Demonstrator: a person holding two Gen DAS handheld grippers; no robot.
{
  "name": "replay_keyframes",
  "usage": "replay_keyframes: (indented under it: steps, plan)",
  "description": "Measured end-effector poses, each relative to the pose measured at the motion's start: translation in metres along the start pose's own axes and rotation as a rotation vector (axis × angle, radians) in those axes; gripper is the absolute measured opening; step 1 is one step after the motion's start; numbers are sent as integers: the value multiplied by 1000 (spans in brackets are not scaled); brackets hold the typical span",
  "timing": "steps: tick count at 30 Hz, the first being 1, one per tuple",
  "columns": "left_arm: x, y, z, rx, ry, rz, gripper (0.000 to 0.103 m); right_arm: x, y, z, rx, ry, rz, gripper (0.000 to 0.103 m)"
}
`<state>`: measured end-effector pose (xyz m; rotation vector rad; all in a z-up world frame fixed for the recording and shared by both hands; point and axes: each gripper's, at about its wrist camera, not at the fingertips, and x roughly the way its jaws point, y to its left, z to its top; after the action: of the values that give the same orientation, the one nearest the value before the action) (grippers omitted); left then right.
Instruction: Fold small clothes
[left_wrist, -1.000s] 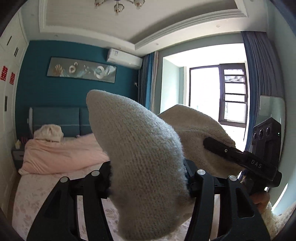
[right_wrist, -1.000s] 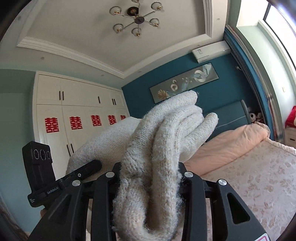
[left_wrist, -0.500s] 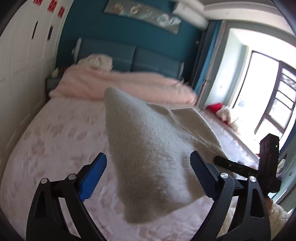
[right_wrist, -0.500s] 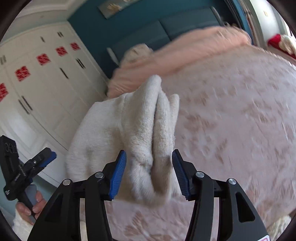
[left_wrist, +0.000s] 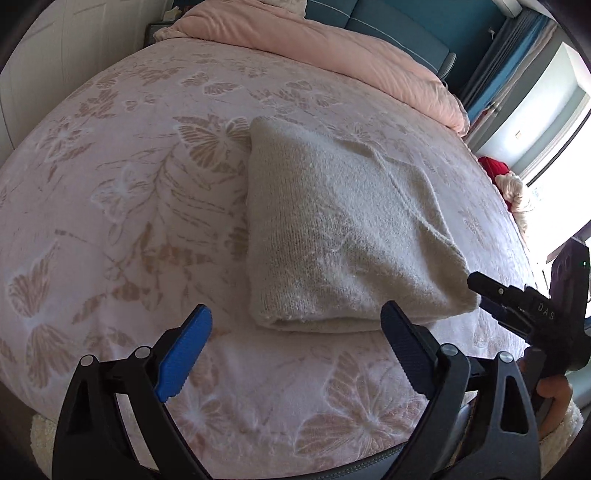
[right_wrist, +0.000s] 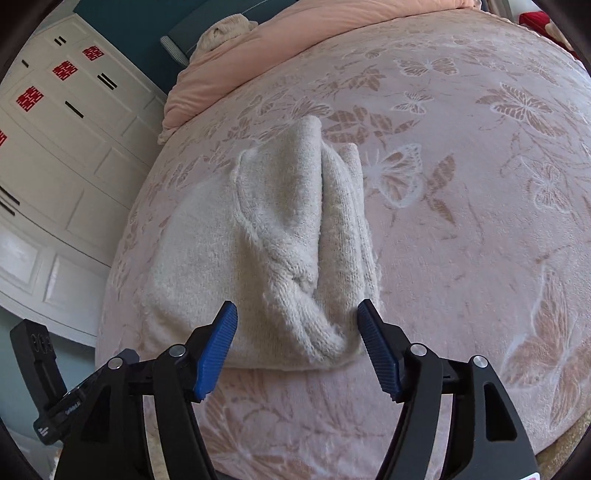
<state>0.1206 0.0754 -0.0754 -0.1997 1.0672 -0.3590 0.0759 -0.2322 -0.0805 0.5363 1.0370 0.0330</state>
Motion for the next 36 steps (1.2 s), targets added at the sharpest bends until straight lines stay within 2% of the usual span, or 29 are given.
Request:
replay_keyframes:
  steps: [1, 2, 3, 4, 5, 8, 10, 12, 13, 14, 16, 17, 19, 22, 23, 25, 27, 30, 31, 33, 36]
  plan:
    - [8, -1, 0, 4, 17, 10, 90, 8, 3, 3, -14, 7, -17, 60]
    - [16, -1, -1, 10, 30, 24, 88, 12, 6, 6, -30, 14, -25, 19]
    - [23, -2, 0, 29, 44, 32, 76, 12, 10, 11, -38, 27, -20, 16]
    - [28, -4, 1, 50, 64, 37, 51, 1, 15, 16, -36, -8, 13, 15]
    - [32, -5, 3, 62, 86, 44, 44, -14, 22, 20, -53, -62, 56, 14]
    - [29, -2, 8, 62, 77, 49, 43, -49, 42, 26, -164, -166, 38, 13]
    - [34, 2, 9, 58, 96, 68, 44, -27, 29, 22, -176, -98, -32, 13]
    - [45, 7, 7, 33, 133, 75, 45, 27, 0, 8, -170, 83, -144, 14]
    - [49, 9, 5, 19, 146, 69, 46, 35, -11, 1, -142, 94, -128, 14]
    - [51, 10, 3, 8, 154, 71, 47, 25, -12, -1, -114, 49, -104, 14]
    - [43, 5, 1, 17, 140, 92, 48, 4, -7, 0, -65, 13, -73, 17]
    - [36, 2, -1, 27, 129, 106, 50, -8, -3, -1, -48, -11, -71, 24]
    - [20, -7, -4, 53, 103, 144, 60, -32, 6, -7, -52, -56, -80, 24]
    - [-8, -23, -11, 86, 37, 182, 74, -56, 21, -22, -83, -79, -144, 25]
    - [-16, -30, -14, 98, 17, 195, 75, -63, 26, -30, -101, -91, -177, 26]
    - [-31, -43, -19, 120, -24, 223, 81, -75, 33, -44, -134, -119, -234, 35]
    - [-44, -55, -27, 123, -63, 255, 90, -86, 39, -62, -168, -152, -281, 47]
    - [-56, -71, -42, 138, -107, 280, 92, -99, 46, -85, -205, -203, -327, 57]
    - [-59, -77, -46, 146, -117, 292, 96, -102, 45, -91, -201, -209, -342, 59]
    - [-61, -84, -55, 159, -136, 316, 97, -107, 40, -104, -182, -206, -341, 62]
    - [-61, -90, -69, 153, -125, 330, 97, -108, 34, -118, -163, -188, -344, 64]
